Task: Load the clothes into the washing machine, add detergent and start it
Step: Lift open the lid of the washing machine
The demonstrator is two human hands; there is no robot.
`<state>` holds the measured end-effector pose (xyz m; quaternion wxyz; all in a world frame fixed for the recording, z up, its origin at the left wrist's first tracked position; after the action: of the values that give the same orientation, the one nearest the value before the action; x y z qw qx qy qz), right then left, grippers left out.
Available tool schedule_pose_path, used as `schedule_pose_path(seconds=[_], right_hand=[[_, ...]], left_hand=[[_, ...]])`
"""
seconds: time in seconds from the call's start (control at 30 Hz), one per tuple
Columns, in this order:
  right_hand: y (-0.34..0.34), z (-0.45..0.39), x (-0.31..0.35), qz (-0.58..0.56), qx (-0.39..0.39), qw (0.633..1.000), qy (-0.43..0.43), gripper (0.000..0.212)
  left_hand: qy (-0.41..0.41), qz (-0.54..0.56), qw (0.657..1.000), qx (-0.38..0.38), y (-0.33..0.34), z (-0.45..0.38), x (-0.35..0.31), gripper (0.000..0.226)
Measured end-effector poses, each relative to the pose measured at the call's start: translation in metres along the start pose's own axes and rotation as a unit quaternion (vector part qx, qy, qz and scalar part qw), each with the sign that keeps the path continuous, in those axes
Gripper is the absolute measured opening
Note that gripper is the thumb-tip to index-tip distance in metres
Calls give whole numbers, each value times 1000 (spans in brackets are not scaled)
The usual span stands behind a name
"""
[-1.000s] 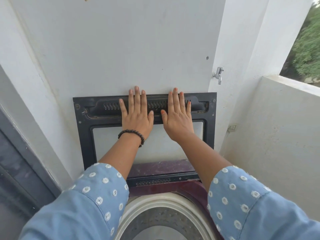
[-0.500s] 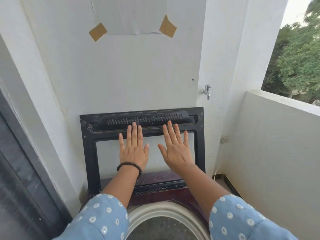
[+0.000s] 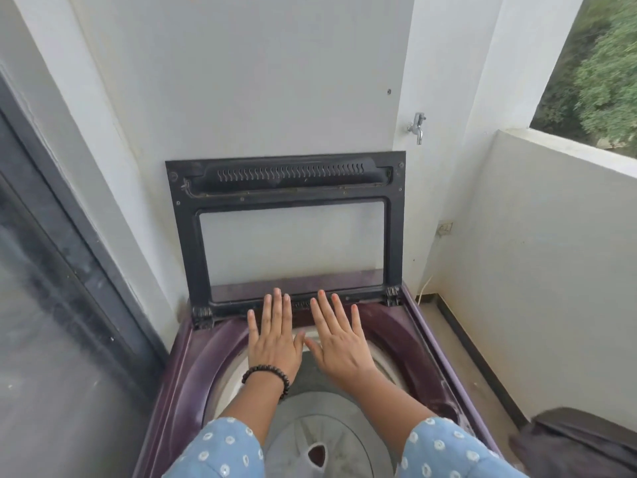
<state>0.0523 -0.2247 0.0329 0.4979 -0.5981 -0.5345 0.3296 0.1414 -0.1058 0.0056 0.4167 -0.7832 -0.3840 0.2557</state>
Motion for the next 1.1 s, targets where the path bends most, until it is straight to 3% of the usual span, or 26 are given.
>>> schedule_pose_path(seconds=[0.1, 0.23, 0.37, 0.53, 1.1], right_hand=[[0, 19, 8, -20, 23, 999, -21, 69], [8, 48, 16, -17, 46, 998, -37, 66], [26, 81, 21, -11, 87, 995, -49, 66], [37, 100, 17, -8, 118, 991, -57, 71], [26, 108, -2, -45, 91, 994, -29, 84]], left_hand=[[-7, -17, 1000, 0, 6, 31, -2, 71], [-22, -33, 997, 72, 5, 73, -1, 67], [3, -23, 996, 90, 10, 113, 4, 66], [-18, -16, 994, 107, 1, 119, 10, 67], [53, -16, 985, 166, 15, 131, -1, 73]])
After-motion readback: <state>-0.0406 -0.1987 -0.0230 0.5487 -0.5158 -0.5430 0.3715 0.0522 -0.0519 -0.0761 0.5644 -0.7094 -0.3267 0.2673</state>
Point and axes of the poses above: each hand's wrist, its own z-axis away from the middle knuckle, its own y-axis out of the palm, x = y × z, the point moved 1 cm from there along -z, towards the middle knuckle, and after that the axes turned 9 degrees about -x, right-handed, at the moved point
